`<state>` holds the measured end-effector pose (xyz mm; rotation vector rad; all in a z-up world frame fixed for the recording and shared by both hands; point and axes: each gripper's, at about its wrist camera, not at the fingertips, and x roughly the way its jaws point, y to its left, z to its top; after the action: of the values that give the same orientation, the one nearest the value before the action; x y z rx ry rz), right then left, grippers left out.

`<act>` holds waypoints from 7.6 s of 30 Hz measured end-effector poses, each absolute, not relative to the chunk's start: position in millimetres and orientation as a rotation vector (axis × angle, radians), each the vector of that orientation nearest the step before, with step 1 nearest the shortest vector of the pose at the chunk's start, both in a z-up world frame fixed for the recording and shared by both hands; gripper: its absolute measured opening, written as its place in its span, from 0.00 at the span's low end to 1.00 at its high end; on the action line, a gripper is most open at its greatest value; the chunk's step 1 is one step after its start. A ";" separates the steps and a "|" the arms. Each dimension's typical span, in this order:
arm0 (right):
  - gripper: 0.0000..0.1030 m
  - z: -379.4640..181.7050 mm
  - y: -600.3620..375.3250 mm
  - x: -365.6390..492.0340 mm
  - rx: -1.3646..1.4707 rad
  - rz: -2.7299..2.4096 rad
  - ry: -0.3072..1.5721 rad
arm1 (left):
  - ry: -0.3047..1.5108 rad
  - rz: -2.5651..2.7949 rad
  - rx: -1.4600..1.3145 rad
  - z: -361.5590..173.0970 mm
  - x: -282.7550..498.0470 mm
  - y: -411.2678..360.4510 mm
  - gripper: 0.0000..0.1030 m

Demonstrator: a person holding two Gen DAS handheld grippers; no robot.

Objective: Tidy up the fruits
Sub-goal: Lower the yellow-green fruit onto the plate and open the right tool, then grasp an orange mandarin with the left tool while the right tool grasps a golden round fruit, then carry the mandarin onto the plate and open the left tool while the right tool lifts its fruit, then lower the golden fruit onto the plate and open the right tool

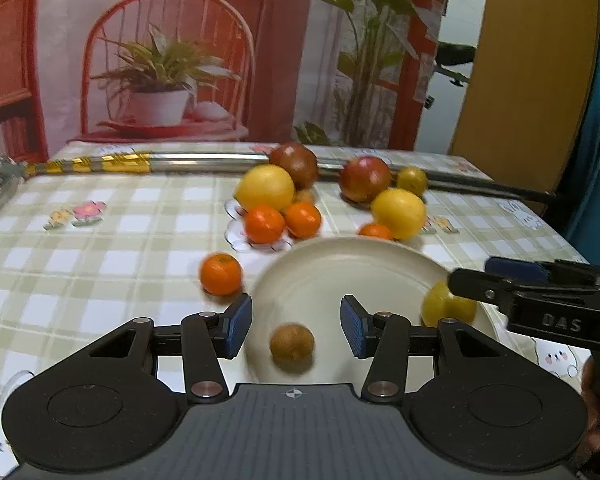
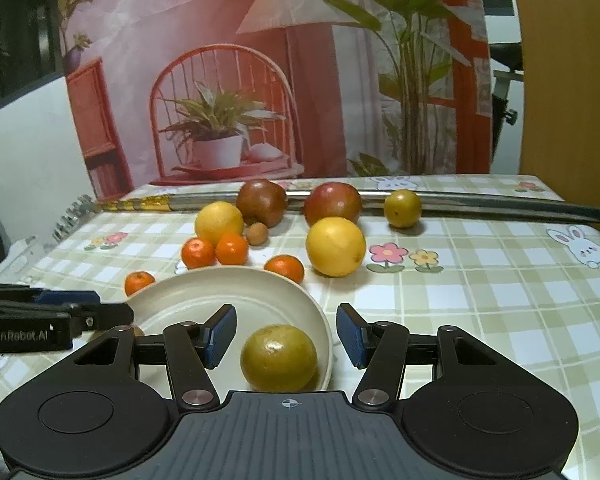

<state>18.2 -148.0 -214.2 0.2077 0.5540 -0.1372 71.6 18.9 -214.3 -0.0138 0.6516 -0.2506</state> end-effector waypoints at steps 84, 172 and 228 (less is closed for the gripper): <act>0.42 -265.4 -334.9 193.5 0.316 -0.136 0.579 | 0.689 -0.219 -0.201 -211.6 145.3 48.3 0.32; 0.42 -216.6 -133.3 12.4 0.270 -0.019 0.773 | 0.661 -0.179 -0.179 -188.5 64.4 51.1 0.50; 0.52 -224.1 -136.8 0.1 0.144 -0.182 0.551 | 0.694 -0.165 -0.145 -198.0 66.7 47.1 0.50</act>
<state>0.1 -136.8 -224.1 0.1445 0.5511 -0.1819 66.7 47.1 -198.0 -0.1451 0.6939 -0.1648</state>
